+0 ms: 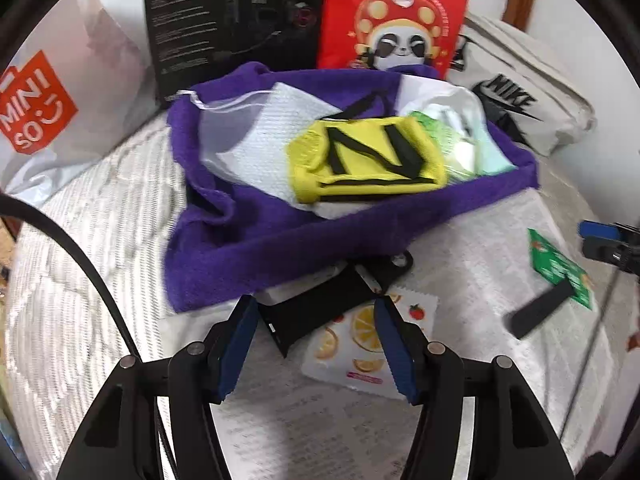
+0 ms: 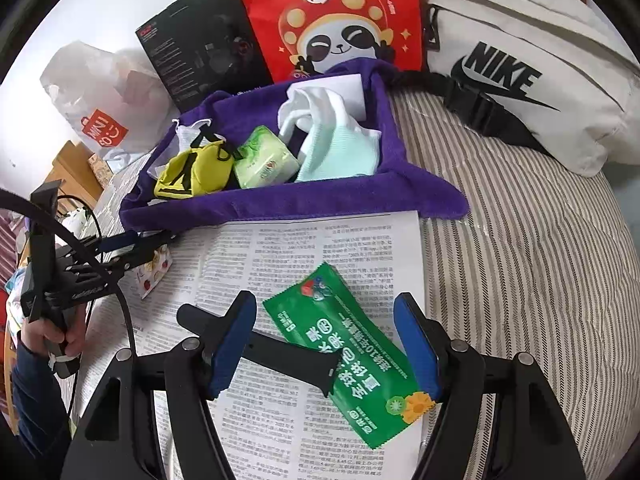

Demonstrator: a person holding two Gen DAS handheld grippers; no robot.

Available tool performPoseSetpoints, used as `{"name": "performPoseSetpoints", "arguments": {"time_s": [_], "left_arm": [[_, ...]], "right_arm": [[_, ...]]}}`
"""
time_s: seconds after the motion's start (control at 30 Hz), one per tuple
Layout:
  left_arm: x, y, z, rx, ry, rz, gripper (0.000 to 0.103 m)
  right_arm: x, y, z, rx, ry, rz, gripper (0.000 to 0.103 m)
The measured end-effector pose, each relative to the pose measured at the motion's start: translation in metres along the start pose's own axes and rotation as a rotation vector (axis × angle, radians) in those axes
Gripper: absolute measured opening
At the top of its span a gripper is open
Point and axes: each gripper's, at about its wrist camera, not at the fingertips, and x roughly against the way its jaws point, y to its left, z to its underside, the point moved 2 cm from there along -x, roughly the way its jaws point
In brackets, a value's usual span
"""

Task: Organize soft objects
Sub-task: 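Grasp the black watch strap on the newspaper with the left gripper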

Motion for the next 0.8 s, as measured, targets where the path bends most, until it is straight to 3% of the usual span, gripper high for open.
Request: {"name": "performPoseSetpoints", "arguments": {"time_s": [0.33, 0.5, 0.57, 0.63, 0.7, 0.8], "left_arm": [[0.002, -0.004, -0.006, -0.035, 0.011, 0.019, 0.058], [-0.008, -0.018, -0.005, -0.144, 0.016, -0.02, 0.059], [-0.007, -0.022, -0.004, -0.16, 0.021, -0.007, 0.048], [-0.004, -0.022, -0.003, -0.152, 0.028, 0.01, 0.025], [0.0, -0.02, -0.003, -0.126, 0.029, 0.012, 0.014], [0.006, -0.021, 0.004, -0.109, 0.048, 0.053, 0.011]], "right_arm": [[0.0, -0.008, 0.0, -0.028, 0.0, -0.011, 0.071], [0.0, -0.007, 0.001, -0.02, 0.006, -0.005, 0.071], [0.0, -0.008, 0.001, -0.025, 0.004, -0.004, 0.071], [0.0, -0.009, 0.001, -0.03, 0.002, -0.001, 0.071], [0.0, -0.01, 0.001, -0.031, 0.004, 0.0, 0.071], [-0.001, -0.01, 0.002, -0.024, 0.007, 0.003, 0.071]]}}
